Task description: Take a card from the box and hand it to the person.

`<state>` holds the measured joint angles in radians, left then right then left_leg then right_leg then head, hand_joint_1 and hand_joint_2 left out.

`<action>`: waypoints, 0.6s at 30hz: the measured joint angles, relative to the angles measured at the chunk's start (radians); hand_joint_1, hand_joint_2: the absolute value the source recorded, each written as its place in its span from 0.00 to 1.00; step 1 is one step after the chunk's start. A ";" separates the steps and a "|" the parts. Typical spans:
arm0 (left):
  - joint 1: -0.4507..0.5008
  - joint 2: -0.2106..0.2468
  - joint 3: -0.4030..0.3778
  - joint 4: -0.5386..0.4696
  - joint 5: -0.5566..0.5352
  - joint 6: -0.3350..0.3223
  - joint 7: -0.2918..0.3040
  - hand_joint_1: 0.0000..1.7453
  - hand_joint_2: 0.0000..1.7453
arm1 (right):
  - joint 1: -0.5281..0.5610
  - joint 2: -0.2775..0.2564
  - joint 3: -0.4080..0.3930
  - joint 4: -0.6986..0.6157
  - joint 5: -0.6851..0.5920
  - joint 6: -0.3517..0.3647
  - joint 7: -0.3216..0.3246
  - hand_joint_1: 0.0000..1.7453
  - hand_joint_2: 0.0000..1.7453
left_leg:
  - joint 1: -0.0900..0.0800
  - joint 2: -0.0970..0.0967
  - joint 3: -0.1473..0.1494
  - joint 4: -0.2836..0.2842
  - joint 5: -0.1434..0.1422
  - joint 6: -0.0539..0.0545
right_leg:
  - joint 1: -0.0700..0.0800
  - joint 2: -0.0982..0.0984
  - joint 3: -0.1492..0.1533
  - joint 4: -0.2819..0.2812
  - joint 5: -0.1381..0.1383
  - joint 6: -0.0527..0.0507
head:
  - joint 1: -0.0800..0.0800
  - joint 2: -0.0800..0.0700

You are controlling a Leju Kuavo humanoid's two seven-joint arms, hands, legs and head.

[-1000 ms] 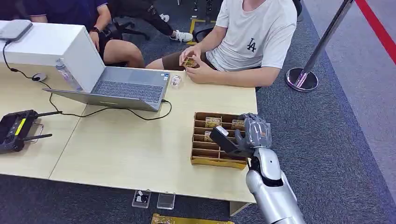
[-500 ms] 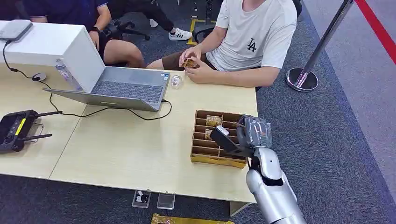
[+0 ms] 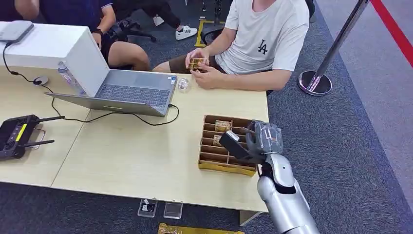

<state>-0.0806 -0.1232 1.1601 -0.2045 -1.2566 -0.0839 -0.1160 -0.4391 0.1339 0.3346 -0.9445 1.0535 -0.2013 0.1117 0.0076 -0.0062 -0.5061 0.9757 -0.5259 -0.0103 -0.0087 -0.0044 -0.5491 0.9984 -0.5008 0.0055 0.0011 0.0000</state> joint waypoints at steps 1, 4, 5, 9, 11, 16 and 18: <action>0.000 0.000 0.000 0.000 -0.001 0.000 0.000 0.00 1.00 | 0.000 0.000 -0.001 -0.002 -0.032 0.016 -0.024 0.91 1.00 | 0.000 0.000 0.000 0.000 0.000 0.000 | 0.000 0.000 0.000 0.000 0.000 0.000 | 0.000 0.000; 0.000 0.001 0.000 0.000 -0.003 0.000 0.008 0.00 1.00 | 0.003 -0.001 -0.004 -0.015 -0.138 0.072 -0.100 0.91 1.00 | 0.000 0.000 0.000 0.000 0.000 0.000 | 0.000 0.000 0.000 0.000 0.000 0.000 | -0.001 0.000; 0.000 0.002 0.000 0.000 -0.003 0.000 0.009 0.00 1.00 | 0.007 -0.001 -0.004 -0.022 -0.166 0.086 -0.116 0.91 1.00 | 0.000 0.000 0.000 0.000 0.000 0.000 | 0.000 0.000 0.000 0.000 0.000 0.000 | -0.001 0.000; 0.000 0.003 0.000 0.000 -0.003 0.002 0.012 0.00 1.00 | 0.025 -0.005 -0.004 -0.062 -0.248 0.112 -0.153 0.91 1.00 | 0.000 0.000 -0.001 0.000 0.000 0.000 | 0.000 0.000 0.000 0.000 0.000 0.000 | -0.001 0.000; 0.000 0.003 0.000 0.000 -0.003 0.002 0.012 0.00 1.00 | 0.033 -0.009 -0.004 -0.091 -0.283 0.113 -0.175 0.91 1.00 | 0.000 0.000 -0.001 0.000 0.000 0.000 | 0.000 0.000 0.000 0.000 0.000 0.000 | -0.001 0.000; 0.000 0.004 0.000 0.000 -0.003 0.002 0.011 0.00 1.00 | 0.059 -0.018 0.001 -0.185 -0.376 0.105 -0.288 0.91 1.00 | 0.000 0.000 -0.001 0.000 0.000 0.000 | 0.000 0.000 0.000 0.000 0.000 0.000 | 0.000 0.000; 0.000 0.004 0.000 0.000 -0.003 0.002 0.011 0.00 1.00 | 0.068 -0.020 0.002 -0.220 -0.401 0.104 -0.319 0.91 1.00 | 0.000 0.000 -0.001 0.000 0.000 0.000 | 0.000 0.000 0.000 0.000 0.000 0.000 | -0.001 0.000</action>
<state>-0.0804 -0.1194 1.1597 -0.2045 -1.2593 -0.0820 -0.1049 -0.3715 0.1137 0.3368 -1.1649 0.6520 -0.0977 -0.2074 0.0076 -0.0062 -0.5067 0.9757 -0.5259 -0.0103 -0.0087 -0.0044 -0.5496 0.9984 -0.5008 0.0055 0.0000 0.0000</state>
